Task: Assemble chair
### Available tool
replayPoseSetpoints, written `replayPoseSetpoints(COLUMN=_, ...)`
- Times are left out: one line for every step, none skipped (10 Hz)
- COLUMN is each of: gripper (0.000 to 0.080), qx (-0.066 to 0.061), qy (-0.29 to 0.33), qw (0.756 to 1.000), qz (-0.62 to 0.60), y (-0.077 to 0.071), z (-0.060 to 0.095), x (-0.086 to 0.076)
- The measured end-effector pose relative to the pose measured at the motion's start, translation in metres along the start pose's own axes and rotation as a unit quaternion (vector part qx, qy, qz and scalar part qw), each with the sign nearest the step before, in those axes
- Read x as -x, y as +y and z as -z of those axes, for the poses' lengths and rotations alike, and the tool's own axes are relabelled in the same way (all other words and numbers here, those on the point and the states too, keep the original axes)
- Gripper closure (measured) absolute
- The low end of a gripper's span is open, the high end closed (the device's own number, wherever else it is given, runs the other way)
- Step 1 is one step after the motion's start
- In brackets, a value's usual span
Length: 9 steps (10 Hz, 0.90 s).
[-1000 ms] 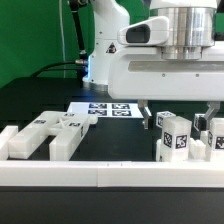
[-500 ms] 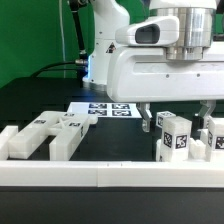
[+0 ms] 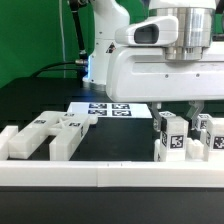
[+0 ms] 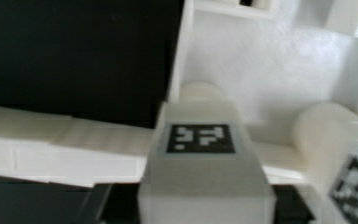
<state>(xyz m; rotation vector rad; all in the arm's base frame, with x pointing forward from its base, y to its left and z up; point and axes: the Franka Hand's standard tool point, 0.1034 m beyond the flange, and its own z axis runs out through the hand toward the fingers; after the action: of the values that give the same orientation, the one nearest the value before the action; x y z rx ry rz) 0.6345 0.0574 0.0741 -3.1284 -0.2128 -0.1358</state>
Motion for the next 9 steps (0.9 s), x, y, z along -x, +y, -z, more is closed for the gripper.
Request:
replayPoseSetpoints(gripper=0.0509, qx=-0.001, qy=0.0, qw=0.999, qz=-0.04, y=-0.0003, z=-0.0001, x=0.0001)
replayPoseSetpoints(gripper=0.0509, qx=0.0, qy=0.0, qw=0.997, qz=-0.082, y=-0.0002, z=-0.0002, x=0.0001)
replayPoseSetpoints(gripper=0.0509, qx=0.0, qy=0.0, qw=0.993, qz=-0.115, y=0.0, z=-0.0002, x=0.0001)
replayPoseSetpoints(gripper=0.0509, qx=0.0, qy=0.0, qw=0.986, qz=-0.166, y=0.0007, z=-0.0001, x=0.0001)
replayPoseSetpoints(gripper=0.0509, qx=0.0, qy=0.0, qw=0.976, qz=-0.217, y=0.0001, z=-0.0002, x=0.0001)
replayPoseSetpoints(gripper=0.0509, qx=-0.001, qy=0.0, qw=0.963, qz=-0.268, y=-0.0002, z=-0.0002, x=0.0001)
replayPoseSetpoints(gripper=0.0509, qx=-0.002, qy=-0.001, qw=0.943, qz=-0.334, y=-0.0018, z=-0.0002, x=0.0001)
replayPoseSetpoints(gripper=0.0509, qx=-0.002, qy=-0.001, qw=0.932, qz=-0.363, y=-0.0019, z=-0.0002, x=0.0001)
replayPoseSetpoints(gripper=0.0509, qx=-0.002, qy=-0.001, qw=0.905, qz=-0.426, y=-0.0025, z=-0.0003, x=0.0002)
